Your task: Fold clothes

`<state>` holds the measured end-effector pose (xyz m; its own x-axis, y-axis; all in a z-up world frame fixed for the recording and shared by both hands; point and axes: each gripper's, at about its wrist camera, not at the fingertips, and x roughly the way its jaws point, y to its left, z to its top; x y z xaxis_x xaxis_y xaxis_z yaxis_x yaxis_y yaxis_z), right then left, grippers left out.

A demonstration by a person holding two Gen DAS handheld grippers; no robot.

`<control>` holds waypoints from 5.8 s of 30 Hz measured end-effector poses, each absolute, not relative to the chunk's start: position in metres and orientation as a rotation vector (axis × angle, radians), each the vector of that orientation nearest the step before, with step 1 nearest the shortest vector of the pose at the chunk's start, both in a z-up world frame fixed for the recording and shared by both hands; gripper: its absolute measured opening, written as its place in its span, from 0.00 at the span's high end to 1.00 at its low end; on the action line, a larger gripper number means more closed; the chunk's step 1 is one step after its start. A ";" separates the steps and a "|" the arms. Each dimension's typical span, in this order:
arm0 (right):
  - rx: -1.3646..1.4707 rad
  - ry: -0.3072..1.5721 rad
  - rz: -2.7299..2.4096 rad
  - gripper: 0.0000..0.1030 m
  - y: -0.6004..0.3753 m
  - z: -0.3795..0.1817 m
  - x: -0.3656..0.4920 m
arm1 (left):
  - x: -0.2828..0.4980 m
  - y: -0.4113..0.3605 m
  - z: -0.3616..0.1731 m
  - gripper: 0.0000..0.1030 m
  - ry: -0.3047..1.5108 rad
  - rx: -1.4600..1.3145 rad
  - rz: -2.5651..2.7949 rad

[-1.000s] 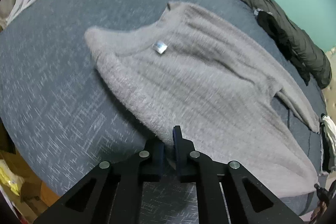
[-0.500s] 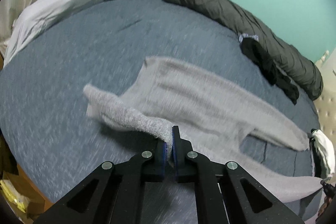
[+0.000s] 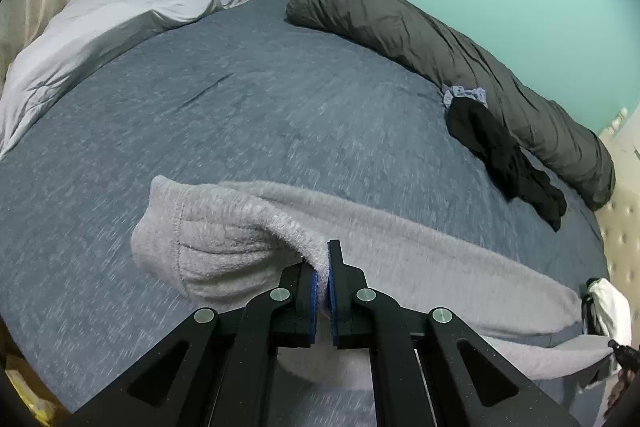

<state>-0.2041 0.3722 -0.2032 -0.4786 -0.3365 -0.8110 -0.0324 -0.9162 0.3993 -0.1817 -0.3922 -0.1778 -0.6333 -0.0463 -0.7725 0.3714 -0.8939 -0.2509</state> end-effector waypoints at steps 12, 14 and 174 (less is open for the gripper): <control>1.701 -0.502 -2.470 0.97 0.359 -0.237 -0.322 | -0.281 -0.390 -0.212 0.96 0.552 1.281 -2.518; 1.727 -0.505 -2.469 0.97 0.355 -0.243 -0.340 | -0.295 -0.391 -0.221 0.96 0.533 1.297 -2.505; 1.158 -0.707 -2.375 0.66 0.149 -0.367 -0.212 | -0.383 -0.323 -0.336 0.80 0.280 1.567 -2.452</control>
<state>-0.2117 0.1493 -0.3666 -0.5749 -0.5528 -0.6033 0.1329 -0.7906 0.5977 -0.3831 -0.3225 -0.3363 -0.4085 -0.0798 -0.9093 0.2825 -0.9583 -0.0429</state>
